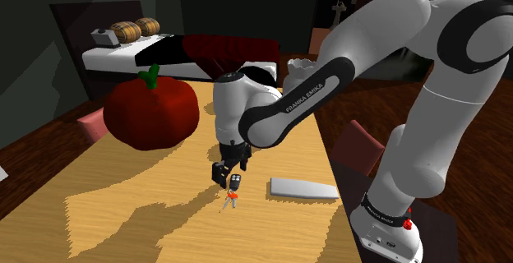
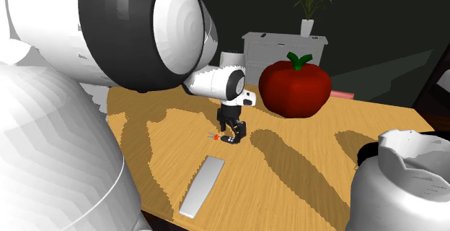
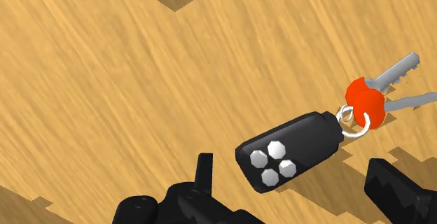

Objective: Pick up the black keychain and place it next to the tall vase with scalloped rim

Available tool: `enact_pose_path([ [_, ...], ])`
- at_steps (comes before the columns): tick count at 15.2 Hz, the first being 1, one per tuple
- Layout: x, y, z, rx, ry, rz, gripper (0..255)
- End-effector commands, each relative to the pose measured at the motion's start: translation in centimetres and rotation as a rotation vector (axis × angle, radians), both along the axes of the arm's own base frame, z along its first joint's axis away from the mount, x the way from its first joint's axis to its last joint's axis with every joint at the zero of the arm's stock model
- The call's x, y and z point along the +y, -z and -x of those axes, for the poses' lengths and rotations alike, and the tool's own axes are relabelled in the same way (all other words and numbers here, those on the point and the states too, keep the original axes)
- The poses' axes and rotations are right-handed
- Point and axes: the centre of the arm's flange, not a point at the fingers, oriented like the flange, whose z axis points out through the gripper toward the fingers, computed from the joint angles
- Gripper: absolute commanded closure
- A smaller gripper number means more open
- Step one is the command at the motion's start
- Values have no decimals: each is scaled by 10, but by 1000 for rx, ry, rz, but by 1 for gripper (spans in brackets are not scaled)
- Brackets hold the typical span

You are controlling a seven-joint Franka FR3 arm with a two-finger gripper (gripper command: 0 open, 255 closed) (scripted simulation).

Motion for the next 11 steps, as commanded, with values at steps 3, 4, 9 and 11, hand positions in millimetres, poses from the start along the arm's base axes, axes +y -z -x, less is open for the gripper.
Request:
enact_pose_path([
  [3, 0, 2, 0, 0, 0, 0, 0],
  [4, 0, 2, 0, 0, 0, 0, 0],
  [9, 0, 2, 0, 0, 0, 0, 255],
  [11, 0, 2, 0, 0, 0, 0, 255],
])
